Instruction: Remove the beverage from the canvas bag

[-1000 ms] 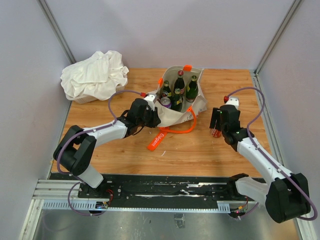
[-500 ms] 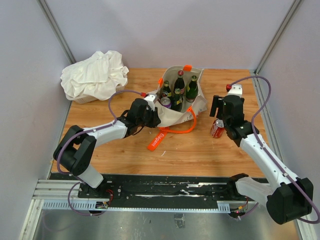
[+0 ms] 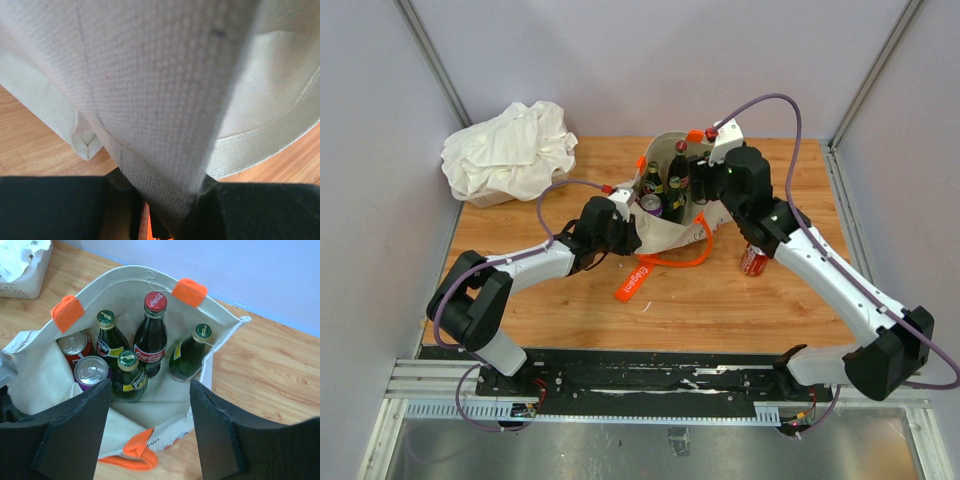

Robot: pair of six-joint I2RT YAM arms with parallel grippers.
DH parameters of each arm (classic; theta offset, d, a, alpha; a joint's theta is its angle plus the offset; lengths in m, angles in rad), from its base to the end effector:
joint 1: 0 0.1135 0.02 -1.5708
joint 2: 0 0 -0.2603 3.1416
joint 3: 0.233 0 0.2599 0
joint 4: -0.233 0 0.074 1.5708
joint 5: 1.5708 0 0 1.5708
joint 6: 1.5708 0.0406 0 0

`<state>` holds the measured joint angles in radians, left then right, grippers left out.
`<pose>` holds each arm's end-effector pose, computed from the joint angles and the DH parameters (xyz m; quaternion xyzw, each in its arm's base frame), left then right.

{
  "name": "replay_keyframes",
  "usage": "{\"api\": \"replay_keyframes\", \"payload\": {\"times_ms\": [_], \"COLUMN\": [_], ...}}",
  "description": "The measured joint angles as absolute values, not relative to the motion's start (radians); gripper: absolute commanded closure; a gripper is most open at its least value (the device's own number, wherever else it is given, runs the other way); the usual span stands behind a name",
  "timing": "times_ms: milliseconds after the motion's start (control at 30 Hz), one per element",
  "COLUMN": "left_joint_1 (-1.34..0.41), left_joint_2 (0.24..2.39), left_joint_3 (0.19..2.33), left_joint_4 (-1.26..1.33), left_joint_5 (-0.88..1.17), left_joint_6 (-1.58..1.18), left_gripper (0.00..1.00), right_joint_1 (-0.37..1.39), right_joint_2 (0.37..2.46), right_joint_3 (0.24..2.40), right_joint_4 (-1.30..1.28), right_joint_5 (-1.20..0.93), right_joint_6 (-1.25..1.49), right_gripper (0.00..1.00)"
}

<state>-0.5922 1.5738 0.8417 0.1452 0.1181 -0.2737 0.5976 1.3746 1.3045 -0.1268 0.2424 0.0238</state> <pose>0.2829 -0.1961 0.1861 0.1671 0.8643 -0.2450 0.4062 0.2840 0.1815 0.3888 -0.1436 0.7578 0.1035 0.6280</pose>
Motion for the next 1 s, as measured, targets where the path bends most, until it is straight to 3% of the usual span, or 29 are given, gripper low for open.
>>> {"api": "replay_keyframes", "payload": {"times_ms": [367, 1000], "left_joint_1": [-0.592, -0.592], "left_joint_2": [1.574, 1.573], "left_joint_3": [0.851, 0.863], "left_joint_4": [0.128, 0.105], "left_joint_5": [0.118, 0.117], "left_joint_6": [-0.274, -0.274], "left_gripper": [0.95, 0.94], "right_joint_1": [0.595, 0.558], "right_joint_2": [1.633, 1.766], "right_joint_3": [1.349, 1.393], "right_joint_4": [-0.093, -0.029], "right_joint_5": [0.212, 0.136], "right_joint_6": [-0.009, 0.044], "right_gripper": [0.34, 0.46]}}
